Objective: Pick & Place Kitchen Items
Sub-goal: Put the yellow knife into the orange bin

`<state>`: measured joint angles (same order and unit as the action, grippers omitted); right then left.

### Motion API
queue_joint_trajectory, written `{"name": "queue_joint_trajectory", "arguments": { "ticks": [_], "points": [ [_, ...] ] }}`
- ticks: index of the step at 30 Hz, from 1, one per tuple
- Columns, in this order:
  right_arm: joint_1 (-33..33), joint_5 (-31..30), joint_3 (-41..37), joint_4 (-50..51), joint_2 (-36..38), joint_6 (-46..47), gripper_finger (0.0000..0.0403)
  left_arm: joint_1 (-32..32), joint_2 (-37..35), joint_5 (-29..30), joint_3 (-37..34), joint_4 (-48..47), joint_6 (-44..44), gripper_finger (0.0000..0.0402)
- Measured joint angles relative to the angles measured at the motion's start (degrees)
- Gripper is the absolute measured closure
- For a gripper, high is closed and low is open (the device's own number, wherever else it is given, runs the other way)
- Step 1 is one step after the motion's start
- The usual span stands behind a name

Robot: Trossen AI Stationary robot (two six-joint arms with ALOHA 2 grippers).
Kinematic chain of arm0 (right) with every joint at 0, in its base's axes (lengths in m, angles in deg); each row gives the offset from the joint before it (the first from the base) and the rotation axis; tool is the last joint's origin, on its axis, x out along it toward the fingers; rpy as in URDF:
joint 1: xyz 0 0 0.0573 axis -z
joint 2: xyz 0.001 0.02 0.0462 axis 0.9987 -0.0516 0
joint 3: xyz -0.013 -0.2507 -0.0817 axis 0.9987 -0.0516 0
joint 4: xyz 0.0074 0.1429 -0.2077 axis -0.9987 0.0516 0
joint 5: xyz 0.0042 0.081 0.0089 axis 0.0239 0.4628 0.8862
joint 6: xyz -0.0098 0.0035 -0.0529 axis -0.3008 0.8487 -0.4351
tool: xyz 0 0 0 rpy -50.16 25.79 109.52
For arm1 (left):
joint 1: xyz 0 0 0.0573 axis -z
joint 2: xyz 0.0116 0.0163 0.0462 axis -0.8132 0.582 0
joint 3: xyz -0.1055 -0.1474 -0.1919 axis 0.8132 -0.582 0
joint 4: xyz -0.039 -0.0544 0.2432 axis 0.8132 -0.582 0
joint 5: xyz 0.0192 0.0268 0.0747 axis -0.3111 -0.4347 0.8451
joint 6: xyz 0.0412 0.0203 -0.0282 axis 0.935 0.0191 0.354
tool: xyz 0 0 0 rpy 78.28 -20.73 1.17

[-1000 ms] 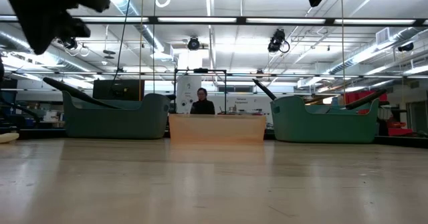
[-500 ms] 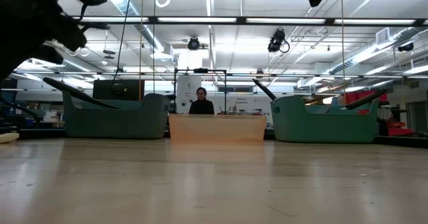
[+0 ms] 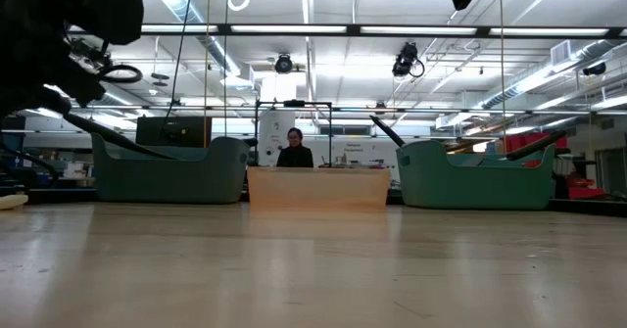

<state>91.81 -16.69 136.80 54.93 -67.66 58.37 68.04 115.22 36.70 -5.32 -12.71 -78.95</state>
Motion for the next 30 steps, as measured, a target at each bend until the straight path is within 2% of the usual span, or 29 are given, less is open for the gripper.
{"name": "queue_joint_trajectory", "arguments": {
  "ticks": [10,21,30],
  "points": [
    [0.0,0.0,0.0,-0.1,0.0,-0.5,0.0396,-0.2,1.9,0.9,-1.6,2.5,0.3,0.0402],
    [0.0,-1.5,0.0,0.0,0.0,-0.6,0.0396,-1.8,10.7,-0.5,-1.5,5.3,4.4,0.0402],
    [0.0,-1.5,0.0,0.1,0.0,-0.7,0.0396,-2.6,11.9,2.0,-1.5,4.7,-7.4,0.0402]
  ]
}}
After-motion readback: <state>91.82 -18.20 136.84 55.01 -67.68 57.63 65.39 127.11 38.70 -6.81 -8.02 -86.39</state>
